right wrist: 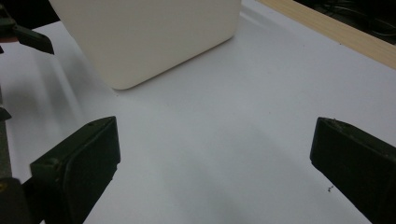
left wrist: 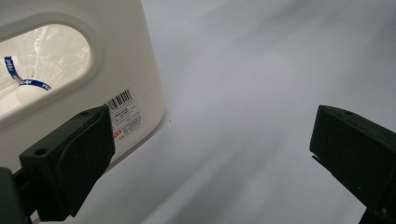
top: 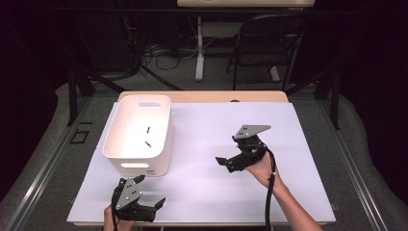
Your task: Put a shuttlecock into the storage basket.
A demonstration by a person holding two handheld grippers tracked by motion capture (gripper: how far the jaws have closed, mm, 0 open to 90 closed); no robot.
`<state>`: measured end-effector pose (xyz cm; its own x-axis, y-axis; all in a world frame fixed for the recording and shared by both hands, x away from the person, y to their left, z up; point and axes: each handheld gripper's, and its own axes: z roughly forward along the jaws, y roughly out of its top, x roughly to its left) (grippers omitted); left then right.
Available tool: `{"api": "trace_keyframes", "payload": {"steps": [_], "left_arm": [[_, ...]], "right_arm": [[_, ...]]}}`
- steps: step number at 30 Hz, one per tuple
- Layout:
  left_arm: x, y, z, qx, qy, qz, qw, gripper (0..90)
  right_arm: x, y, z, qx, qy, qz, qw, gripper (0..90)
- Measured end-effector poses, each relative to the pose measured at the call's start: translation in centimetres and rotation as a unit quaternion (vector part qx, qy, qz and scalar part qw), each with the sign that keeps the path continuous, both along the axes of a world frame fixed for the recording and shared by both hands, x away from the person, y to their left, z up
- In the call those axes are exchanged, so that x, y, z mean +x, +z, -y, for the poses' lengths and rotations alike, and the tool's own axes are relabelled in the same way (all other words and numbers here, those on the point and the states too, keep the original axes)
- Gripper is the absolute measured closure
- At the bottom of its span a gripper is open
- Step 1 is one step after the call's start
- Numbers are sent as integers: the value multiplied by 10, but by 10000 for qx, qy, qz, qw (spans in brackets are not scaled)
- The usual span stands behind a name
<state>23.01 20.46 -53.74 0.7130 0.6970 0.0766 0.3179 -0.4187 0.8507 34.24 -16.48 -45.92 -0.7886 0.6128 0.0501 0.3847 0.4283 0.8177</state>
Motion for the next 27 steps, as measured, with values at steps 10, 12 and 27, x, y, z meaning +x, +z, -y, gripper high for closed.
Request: {"api": "trace_keyframes", "payload": {"steps": [10,12,27], "left_arm": [[0,0,1,7,-2,-6,10000,0],[0,0,1,-8,-1,4,10000,0],[1,0,1,20,2,2,10000,0]], "right_arm": [[-19,-13,26,25,-159,67,9998,9],[-23,-16,31,17,-197,85,9998,9],[-47,-44,58,-58,-271,119,9995,5]]}}
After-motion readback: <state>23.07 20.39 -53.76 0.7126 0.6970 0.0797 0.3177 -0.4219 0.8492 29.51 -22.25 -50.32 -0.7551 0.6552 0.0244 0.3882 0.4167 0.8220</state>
